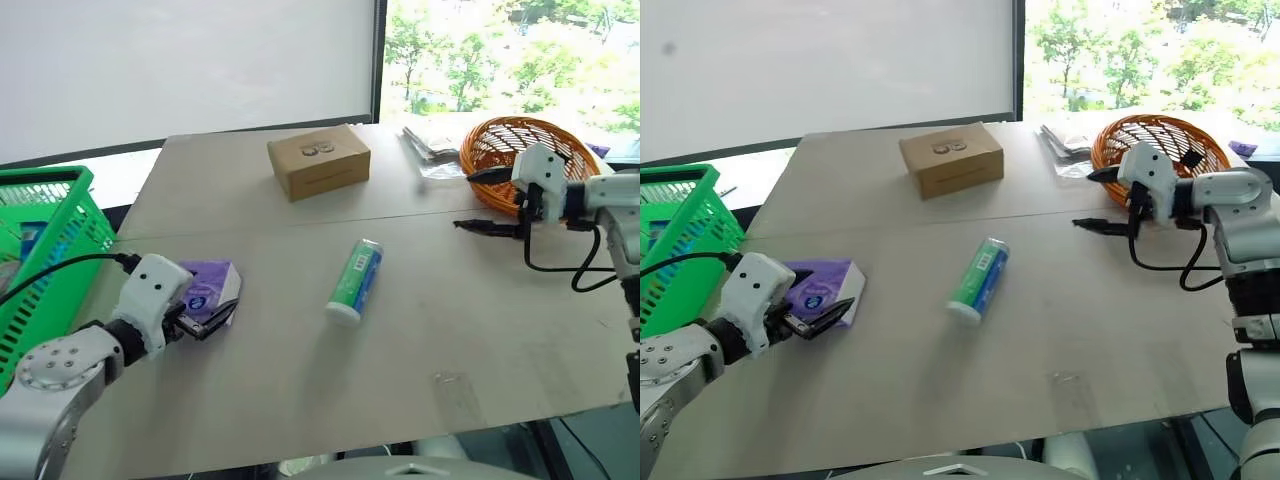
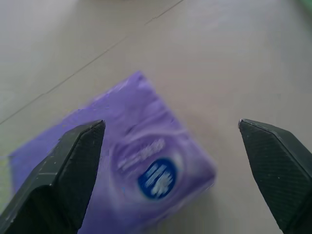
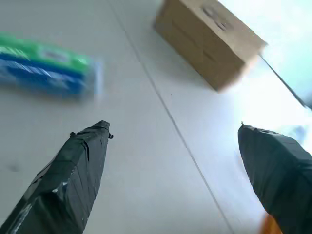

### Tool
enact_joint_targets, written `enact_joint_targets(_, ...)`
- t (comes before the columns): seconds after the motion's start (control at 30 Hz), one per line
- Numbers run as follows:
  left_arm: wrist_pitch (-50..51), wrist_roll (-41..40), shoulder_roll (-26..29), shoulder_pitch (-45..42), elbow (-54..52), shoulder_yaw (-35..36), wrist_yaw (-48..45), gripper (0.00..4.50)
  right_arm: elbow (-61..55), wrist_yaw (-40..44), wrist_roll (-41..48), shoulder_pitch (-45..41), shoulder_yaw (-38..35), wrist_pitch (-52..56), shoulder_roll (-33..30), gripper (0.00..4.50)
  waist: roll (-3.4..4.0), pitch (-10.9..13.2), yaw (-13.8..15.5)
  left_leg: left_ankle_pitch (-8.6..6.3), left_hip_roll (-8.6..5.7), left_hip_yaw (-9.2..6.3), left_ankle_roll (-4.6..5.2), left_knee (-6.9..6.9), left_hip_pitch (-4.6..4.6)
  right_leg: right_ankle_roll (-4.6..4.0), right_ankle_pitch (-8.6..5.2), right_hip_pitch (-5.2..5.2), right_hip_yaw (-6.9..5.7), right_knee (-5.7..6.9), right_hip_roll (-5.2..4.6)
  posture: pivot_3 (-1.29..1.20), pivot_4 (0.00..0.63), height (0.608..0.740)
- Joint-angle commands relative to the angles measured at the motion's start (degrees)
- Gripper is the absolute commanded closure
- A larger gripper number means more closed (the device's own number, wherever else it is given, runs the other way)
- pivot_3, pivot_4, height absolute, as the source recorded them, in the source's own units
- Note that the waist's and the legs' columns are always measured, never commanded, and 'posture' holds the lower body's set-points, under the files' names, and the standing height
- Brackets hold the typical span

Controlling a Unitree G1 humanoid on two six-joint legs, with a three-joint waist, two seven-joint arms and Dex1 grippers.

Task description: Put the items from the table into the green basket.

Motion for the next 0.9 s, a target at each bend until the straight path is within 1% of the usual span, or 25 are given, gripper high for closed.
enact_joint_targets(0.03,0.6,5.1,-0.9,-1.6,0.7,-2.7,3.4,0.0,-14.1,-2.6,12.0,3.0,-3.4,12.7,0.7,0.02,-0.02,0.0,0.9,0.0,0.0,0.02,0.0,0.07,0.02,0.14,-0.08,0.01,0.0,0.07,0.0,0.29,0.0,0.74)
enact_joint_targets(0.07,1.3,5.9,-1.2,-1.6,0.8,-3.4,3.9,0.0,-16.5,-3.7,13.6,4.1,-3.6,14.7,1.1,0.02,-0.03,-0.1,1.3,0.0,-0.02,0.01,-0.01,0.11,0.01,0.15,-0.1,0.02,-0.03,0.08,-0.03,0.29,0.0,0.74)
enact_joint_targets(0.13,2.9,6.7,-2.5,-2.2,1.2,-4.0,5.0,0.0,-19.2,-5.5,14.1,5.5,-3.4,16.2,1.5,0.02,-0.14,-0.4,1.6,0.0,-0.04,0.03,-0.01,0.11,0.09,0.17,-0.11,0.1,-0.07,0.09,-0.06,0.29,0.0,0.74)
enact_joint_targets(0.2,3.5,7.2,-5.1,-3.3,2.3,-4.6,6.7,0.0,-20.3,-6.0,13.7,6.8,-2.9,16.2,1.3,0.02,-0.13,-0.4,1.9,0.0,-0.04,0.06,-0.01,0.11,0.3,0.0,-0.25,0.3,-0.17,0.07,-0.11,0.29,0.0,0.74)
enact_joint_targets(0.27,3.4,7.8,-7.7,-4.3,3.9,-5.5,8.0,0.0,-21.1,-6.3,13.7,7.6,-2.6,16.5,1.1,0.02,-0.13,-0.5,2.1,-0.01,-0.03,0.15,-0.01,0.06,0.64,-0.01,-0.27,0.59,-0.16,0.05,-0.3,0.28,0.0,0.74)
enact_joint_targets(0.33,3.5,7.0,-10.9,-5.4,5.2,-5.7,8.7,0.0,-22.2,-6.3,13.8,8.4,-2.1,17.1,0.8,0.02,0.0,-0.6,2.2,-0.01,-0.02,0.11,-0.01,0.03,0.74,-0.01,-0.28,0.73,-0.21,0.01,-0.32,0.28,0.0,0.74)
enact_joint_targets(0.43,5.4,4.4,-15.9,-7.6,6.6,-5.2,9.6,0.76,-23.2,-6.3,11.8,10.0,-0.8,16.3,0.0,0.0,0.23,-1.0,2.3,0.0,-0.02,0.07,-0.01,0.03,0.75,-0.01,-0.28,0.77,-0.24,0.01,-0.31,0.28,0.0,0.74)
enact_joint_targets(0.47,6.0,4.1,-16.9,-8.1,6.7,-5.3,9.7,1.18,-23.3,-6.3,11.3,10.3,-0.5,16.0,-0.1,0.0,0.21,-1.1,2.4,0.0,-0.04,0.04,-0.01,0.04,0.75,-0.01,-0.28,0.79,-0.27,0.01,-0.3,0.28,0.0,0.74)
enact_joint_targets(0.5,6.9,3.6,-17.9,-8.5,6.6,-5.3,9.7,1.71,-23.4,-6.3,10.7,10.6,-0.3,15.6,-0.3,0.0,0.18,-1.1,2.4,0.0,-0.05,0.0,-0.01,0.04,0.76,-0.01,-0.28,0.82,-0.3,0.01,-0.28,0.27,0.0,0.74)
enact_joint_targets(0.57,8.9,2.9,-19.4,-8.9,6.3,-5.7,9.7,2.63,-23.4,-6.3,9.8,10.9,0.1,14.9,-0.5,0.0,0.27,-1.3,2.4,0.0,-0.05,-0.03,-0.01,0.04,0.76,-0.02,-0.28,0.84,-0.31,0.01,-0.27,0.27,0.0,0.74)
enact_joint_targets(0.6,9.8,3.0,-19.7,-9.0,6.3,-6.0,9.7,3.24,-23.5,-6.4,9.7,11.0,0.1,14.8,-0.4,0.0,0.31,-1.4,2.3,0.0,-0.06,0.0,-0.01,0.04,0.76,-0.02,-0.29,0.84,-0.3,0.01,-0.21,0.27,0.0,0.74)
enact_joint_targets(0.63,10.3,3.3,-19.8,-9.0,6.4,-6.3,9.9,3.57,-23.5,-6.5,9.7,11.0,0.1,14.8,-0.2,0.0,0.35,-1.4,2.3,0.0,-0.07,0.01,-0.01,0.04,0.76,-0.02,-0.29,0.85,-0.29,0.01,-0.2,0.27,0.0,0.74)
enact_joint_targets(0.7,11.0,4.0,-19.7,-8.9,6.7,-6.6,10.3,4.42,-23.4,-6.6,9.7,11.1,0.1,14.7,0.0,0.0,0.4,-1.5,2.3,0.0,-0.1,0.01,-0.01,0.04,0.76,0.0,-0.29,0.85,-0.29,0.01,-0.14,0.27,0.0,0.74)
enact_joint_targets(0.8,10.0,5.0,-19.4,-8.8,7.0,-6.6,10.5,4.47,-22.9,-6.6,9.2,11.5,0.4,13.9,0.3,0.0,0.44,-1.5,2.3,0.0,-0.11,0.0,-0.01,0.04,0.77,0.0,-0.3,0.85,-0.29,-0.02,-0.13,0.27,0.0,0.74)
enact_joint_targets(0.9,6.6,5.7,-19.5,-9.7,6.8,-5.9,9.9,4.47,-22.3,-6.6,8.6,11.7,0.7,13.0,0.6,0.0,0.45,-1.5,2.3,0.0,-0.11,-0.03,-0.01,0.04,0.76,0.0,-0.31,0.85,-0.31,-0.04,-0.14,0.27,0.0,0.74)
